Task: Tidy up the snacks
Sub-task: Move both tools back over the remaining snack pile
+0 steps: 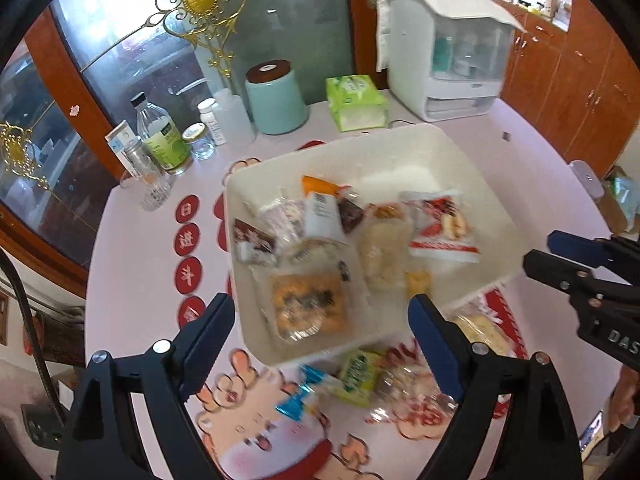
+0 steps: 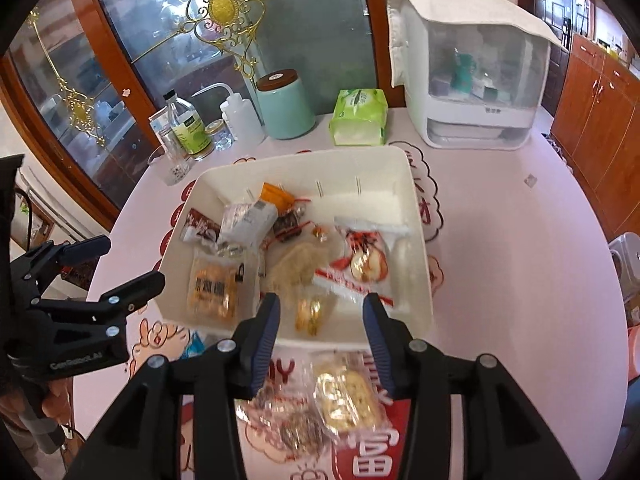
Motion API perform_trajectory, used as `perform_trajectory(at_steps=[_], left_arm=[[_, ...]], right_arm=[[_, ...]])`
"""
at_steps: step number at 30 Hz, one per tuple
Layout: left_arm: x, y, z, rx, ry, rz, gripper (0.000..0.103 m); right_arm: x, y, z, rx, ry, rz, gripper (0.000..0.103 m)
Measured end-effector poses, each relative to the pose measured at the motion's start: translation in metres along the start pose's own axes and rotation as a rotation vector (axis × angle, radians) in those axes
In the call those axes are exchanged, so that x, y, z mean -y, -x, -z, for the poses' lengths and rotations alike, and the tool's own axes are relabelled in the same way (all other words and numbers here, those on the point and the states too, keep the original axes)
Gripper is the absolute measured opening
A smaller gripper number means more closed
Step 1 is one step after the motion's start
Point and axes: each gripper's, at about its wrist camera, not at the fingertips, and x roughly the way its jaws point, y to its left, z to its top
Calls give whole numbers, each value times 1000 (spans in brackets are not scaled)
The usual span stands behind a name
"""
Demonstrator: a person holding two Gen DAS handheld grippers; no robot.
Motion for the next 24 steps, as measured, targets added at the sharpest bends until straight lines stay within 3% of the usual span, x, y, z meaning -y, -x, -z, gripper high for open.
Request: perform_trajectory(at_steps=[9,17,24], left_arm=[[49,-1,62,-57,79,108,90],[89,-35,102,-128,105,83,90],[112,-65,118,-180,136,78,90]], right_arm=[[34,12,56,-18,-68,1,48],[64,-4,90,-76,-112,-2,48],[81,-19,104,-119,-111,-8,48]])
